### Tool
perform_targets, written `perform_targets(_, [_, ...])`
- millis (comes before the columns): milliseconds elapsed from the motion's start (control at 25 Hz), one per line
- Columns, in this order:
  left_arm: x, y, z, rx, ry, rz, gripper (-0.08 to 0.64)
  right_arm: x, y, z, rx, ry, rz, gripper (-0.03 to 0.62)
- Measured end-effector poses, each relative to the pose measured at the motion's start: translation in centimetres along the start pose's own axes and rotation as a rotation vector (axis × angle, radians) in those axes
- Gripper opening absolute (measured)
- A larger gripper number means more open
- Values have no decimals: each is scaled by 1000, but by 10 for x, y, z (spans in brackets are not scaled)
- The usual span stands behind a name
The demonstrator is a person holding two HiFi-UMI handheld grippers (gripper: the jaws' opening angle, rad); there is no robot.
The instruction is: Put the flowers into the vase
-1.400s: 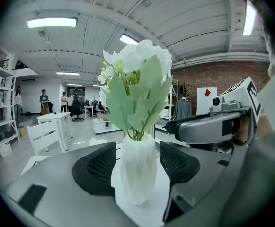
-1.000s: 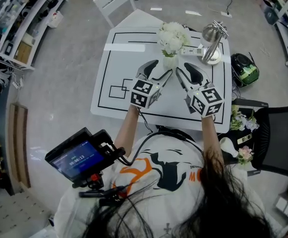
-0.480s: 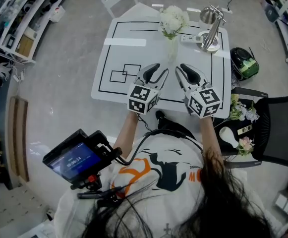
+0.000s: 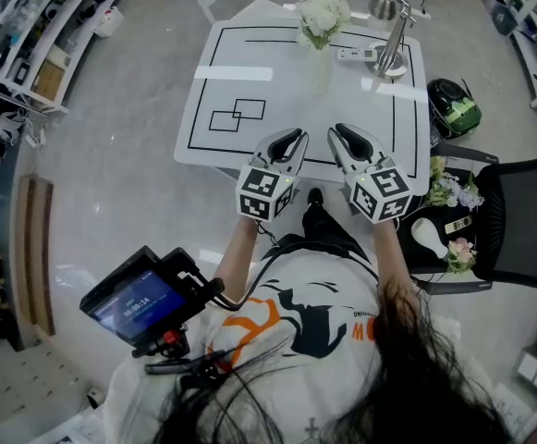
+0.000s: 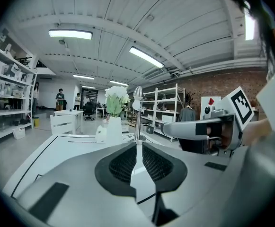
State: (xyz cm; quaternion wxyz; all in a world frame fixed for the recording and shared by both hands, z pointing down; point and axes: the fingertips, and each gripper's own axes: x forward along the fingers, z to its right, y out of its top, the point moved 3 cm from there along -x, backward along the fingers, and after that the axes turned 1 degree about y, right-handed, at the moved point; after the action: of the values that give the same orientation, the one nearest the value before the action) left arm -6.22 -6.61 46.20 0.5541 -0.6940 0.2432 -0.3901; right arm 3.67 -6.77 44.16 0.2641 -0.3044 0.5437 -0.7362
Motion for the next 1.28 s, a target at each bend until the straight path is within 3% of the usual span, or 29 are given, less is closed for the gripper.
perform_targets(240, [-16, 0, 10, -46, 9, 20, 43, -16, -3, -20, -40, 17, -24, 69])
perform_targets(520, [-15, -1, 37, -50, 1, 13, 43, -30, 0, -15, -49, 28, -24, 60])
perform_targets(920, [-24, 11, 87, -88, 120, 49, 43, -86, -6, -5, -36, 119, -37, 51])
perform_targets(1280, [-40, -9, 152, -134, 198, 32, 43, -154, -33, 4, -15, 171, -79, 44])
